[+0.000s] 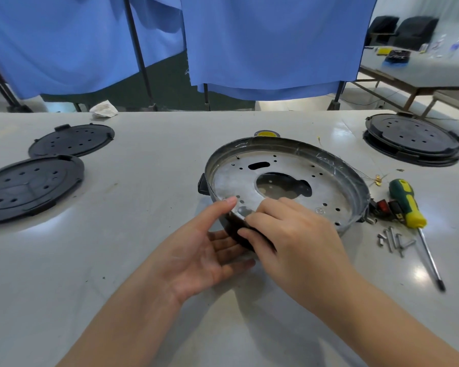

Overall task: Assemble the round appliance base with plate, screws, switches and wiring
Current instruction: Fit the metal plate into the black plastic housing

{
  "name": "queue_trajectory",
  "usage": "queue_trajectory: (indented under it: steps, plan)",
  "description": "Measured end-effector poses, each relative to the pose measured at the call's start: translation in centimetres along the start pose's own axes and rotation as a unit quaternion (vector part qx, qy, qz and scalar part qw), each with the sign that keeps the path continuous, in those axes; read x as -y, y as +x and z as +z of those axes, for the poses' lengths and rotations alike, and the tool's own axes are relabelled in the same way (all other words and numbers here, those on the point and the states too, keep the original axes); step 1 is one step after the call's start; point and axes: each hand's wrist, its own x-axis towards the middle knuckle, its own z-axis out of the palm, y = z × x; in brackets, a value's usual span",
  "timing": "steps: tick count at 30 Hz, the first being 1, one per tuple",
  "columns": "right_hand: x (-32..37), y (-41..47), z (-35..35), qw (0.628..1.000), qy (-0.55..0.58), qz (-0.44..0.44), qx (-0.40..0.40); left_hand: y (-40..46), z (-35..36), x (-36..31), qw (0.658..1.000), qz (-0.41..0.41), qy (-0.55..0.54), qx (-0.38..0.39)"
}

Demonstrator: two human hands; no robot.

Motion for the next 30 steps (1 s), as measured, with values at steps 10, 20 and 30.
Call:
queue_trajectory:
  steps: [10, 20, 30]
  plan:
    - [-0.13, 0.30, -0.13, 1.000, -0.010, -0.005, 0.004, 0.18, 0.07, 0.02, 1.000, 0.007, -0.013, -0.002]
    - [0.09, 0.33, -0.09, 1.000, -0.003, 0.006, 0.003, 0.22, 0.05, 0.24, 1.000, 0.025, -0.002, -0.016]
    - [0.52, -0.19, 0.32, 0.999, 0.037, 0.031, 0.014, 0.62, 0.36, 0.61, 0.994, 0.090, 0.030, -0.046]
